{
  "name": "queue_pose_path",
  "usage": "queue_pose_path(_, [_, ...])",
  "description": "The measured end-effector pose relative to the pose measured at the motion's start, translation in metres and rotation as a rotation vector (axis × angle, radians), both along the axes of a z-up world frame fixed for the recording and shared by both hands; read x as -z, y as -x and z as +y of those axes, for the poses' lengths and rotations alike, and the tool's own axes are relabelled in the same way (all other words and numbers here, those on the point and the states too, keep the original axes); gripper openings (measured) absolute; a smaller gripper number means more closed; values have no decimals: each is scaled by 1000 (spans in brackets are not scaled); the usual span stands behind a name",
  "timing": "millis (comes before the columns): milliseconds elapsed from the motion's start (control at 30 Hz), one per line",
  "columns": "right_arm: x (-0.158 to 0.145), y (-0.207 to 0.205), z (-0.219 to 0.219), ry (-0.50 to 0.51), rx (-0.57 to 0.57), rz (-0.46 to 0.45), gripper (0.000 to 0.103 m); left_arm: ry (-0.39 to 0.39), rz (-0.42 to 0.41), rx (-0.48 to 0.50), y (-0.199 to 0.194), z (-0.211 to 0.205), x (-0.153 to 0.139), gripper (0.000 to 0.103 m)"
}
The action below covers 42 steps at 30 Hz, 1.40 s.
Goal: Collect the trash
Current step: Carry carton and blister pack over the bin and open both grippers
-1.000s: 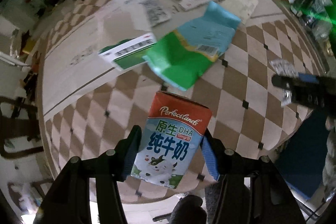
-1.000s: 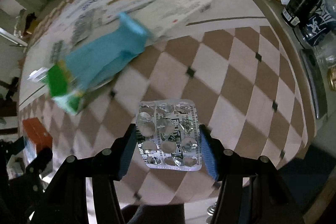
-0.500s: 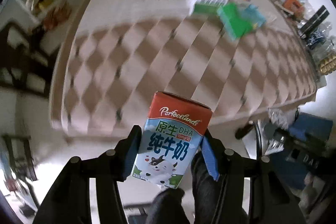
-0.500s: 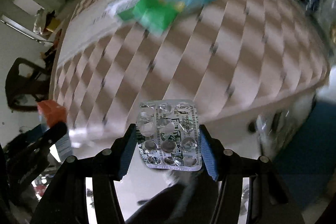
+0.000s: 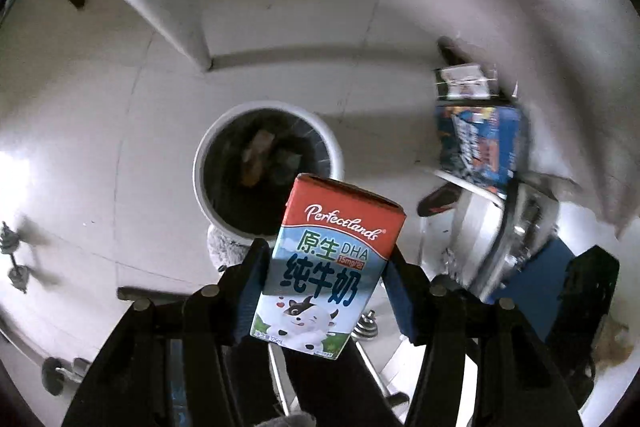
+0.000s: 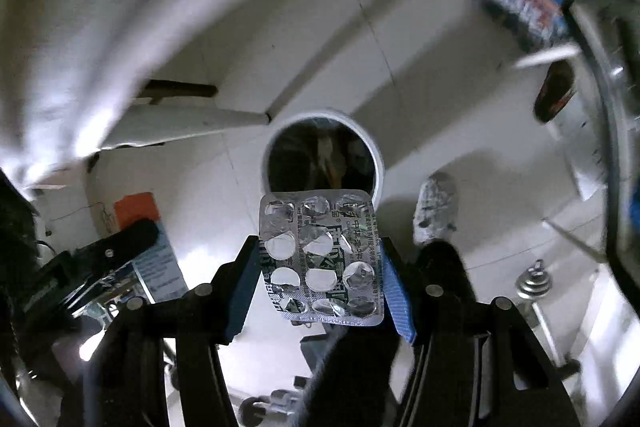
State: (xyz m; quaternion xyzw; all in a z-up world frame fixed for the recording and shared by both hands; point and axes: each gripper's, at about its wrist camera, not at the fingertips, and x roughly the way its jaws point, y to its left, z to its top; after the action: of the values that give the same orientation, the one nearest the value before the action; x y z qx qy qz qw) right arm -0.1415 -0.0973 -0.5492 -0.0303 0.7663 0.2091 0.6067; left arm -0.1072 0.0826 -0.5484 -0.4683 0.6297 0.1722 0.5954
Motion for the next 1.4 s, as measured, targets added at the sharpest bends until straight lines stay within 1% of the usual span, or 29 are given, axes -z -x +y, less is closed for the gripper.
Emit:
queue_pose_path(33, [23, 0, 1, -1, -1, 17, 59, 3, 8, -2, -2, 1, 20, 55])
queue_pose_path(67, [39, 2, 2, -8, -1, 28, 59, 7, 5, -3, 0, 2, 35, 63])
queue_pose_path(100, [63, 2, 5, -16, -3, 39, 60, 7, 7, -9, 2, 2, 48, 76])
queue_pose_path(167, [94, 3, 11, -29, -8, 48, 60, -8, 25, -16, 7, 2, 73, 88])
queue_pose_path(200, [112, 2, 14, -39, -12, 58, 62, -13, 34, -16, 12, 0, 79, 93])
queue_pose_path(233, [129, 2, 15, -50, -12, 67, 68, -29, 57, -14, 14, 0, 88, 94])
queue_pose_path(267, [142, 1, 17, -56, -16, 75, 84, -51, 69, -12, 21, 3, 89, 95])
queue_pose_path(300, [158, 3, 20, -62, -27, 79, 96, -77, 76, -10, 24, 2, 90, 95])
queue_pose_path(333, [166, 5, 21, -53, -44, 67, 99, -118, 88, -10, 30, 3, 87, 95])
queue_pose_path(367, [172, 7, 23, -28, -74, 41, 99, -156, 104, -8, 39, 5, 85, 95])
queue_pose_path(400, [175, 9, 25, -8, -98, 19, 99, -204, 128, 1, 43, 5, 81, 95])
queue_pose_path(467, [176, 13, 27, 10, -132, -16, 99, -272, 158, 23, 51, 4, 74, 95])
queue_pose_path(567, [167, 18, 28, 36, -180, -57, 99, -332, 179, 56, 61, 3, 59, 95])
queue_pose_path(700, [149, 26, 31, 139, -264, -160, 99, -395, 203, 106, 68, -2, 34, 95])
queue_pose_path(767, [135, 29, 33, 171, -294, -198, 99, -407, 204, 111, 68, -5, 25, 95])
queue_pose_path(800, [132, 30, 35, 177, -301, -207, 99, -408, 199, 111, 68, -6, 19, 95])
queue_pose_path(900, [108, 35, 36, 191, -321, -232, 99, -410, 193, 121, 70, -11, 1, 95])
queue_pose_path(1100, [41, 46, 36, 183, -338, -275, 99, -431, 175, 151, 77, -25, -51, 95])
queue_pose_path(1233, [-9, 55, 36, 168, -348, -290, 99, -438, 152, 173, 84, -32, -96, 95])
queue_pose_path(1267, [-20, 58, 35, 164, -349, -293, 99, -439, 148, 177, 85, -33, -103, 95])
queue_pose_path(1400, [-71, 67, 32, 146, -352, -290, 99, -449, 120, 184, 89, -35, -148, 95])
